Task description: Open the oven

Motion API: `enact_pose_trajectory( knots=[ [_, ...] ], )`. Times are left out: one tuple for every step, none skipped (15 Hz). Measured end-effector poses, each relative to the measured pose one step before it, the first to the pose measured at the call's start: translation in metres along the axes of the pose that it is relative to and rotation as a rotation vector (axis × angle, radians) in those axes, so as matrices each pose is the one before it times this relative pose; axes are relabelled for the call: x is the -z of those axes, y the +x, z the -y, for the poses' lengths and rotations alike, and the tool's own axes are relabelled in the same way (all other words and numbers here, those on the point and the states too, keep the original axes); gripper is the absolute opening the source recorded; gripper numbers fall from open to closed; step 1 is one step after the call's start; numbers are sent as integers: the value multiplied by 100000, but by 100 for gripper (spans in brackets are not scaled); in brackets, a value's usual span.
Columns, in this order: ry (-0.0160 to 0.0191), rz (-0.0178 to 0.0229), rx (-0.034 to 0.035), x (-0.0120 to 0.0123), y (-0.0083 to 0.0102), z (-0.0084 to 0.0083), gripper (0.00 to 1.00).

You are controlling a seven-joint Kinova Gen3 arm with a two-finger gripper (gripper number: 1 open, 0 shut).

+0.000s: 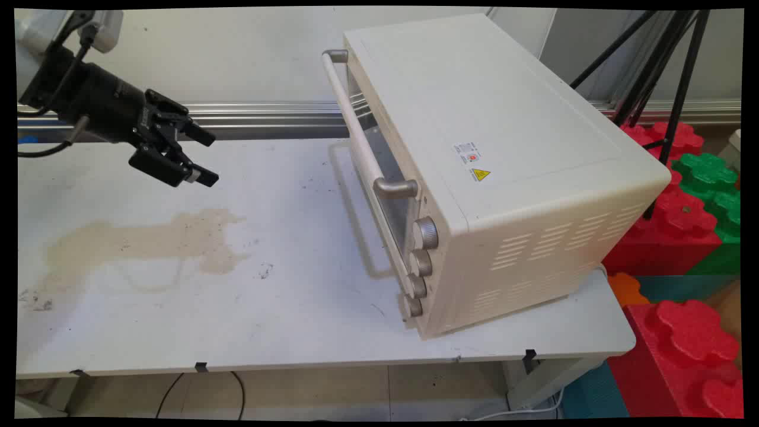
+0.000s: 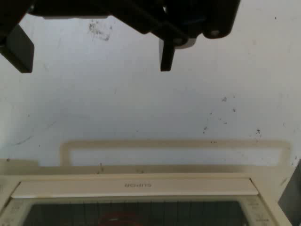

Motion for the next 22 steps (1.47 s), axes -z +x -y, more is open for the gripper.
enact_pose_trajectory(
  knots=[
    [-37,-317,31,149,143,16,100],
    [2,-493,25,253,234,35,100],
    [-56,-730,54,341,318,50,100],
    [-59,-774,110,372,329,50,100],
    [2,-651,96,325,299,59,100],
    [22,-943,289,429,385,58,100],
    [-157,-1097,155,400,406,34,100],
    [-291,-1118,-46,339,432,15,100],
    [-471,-1335,-126,372,557,-39,100],
    [-453,-1257,-80,299,637,-39,100],
    [-304,-1109,37,224,569,-54,100],
    [-182,-777,33,98,434,-31,100],
    [-247,-1080,30,96,651,-34,100],
    [-176,-1065,-42,39,758,-39,100],
    [-200,-824,-156,-52,751,-31,100],
    [-256,-524,-227,-113,623,-20,100],
    [-514,-154,-144,-269,675,-41,100],
    [-526,-255,-47,-358,663,-20,100],
    [-424,-314,58,-352,536,-6,100],
    [-566,-462,2,-540,684,8,100],
    [-500,-456,81,-563,630,11,100],
    [-455,-401,149,-488,498,5,100]
  ],
)
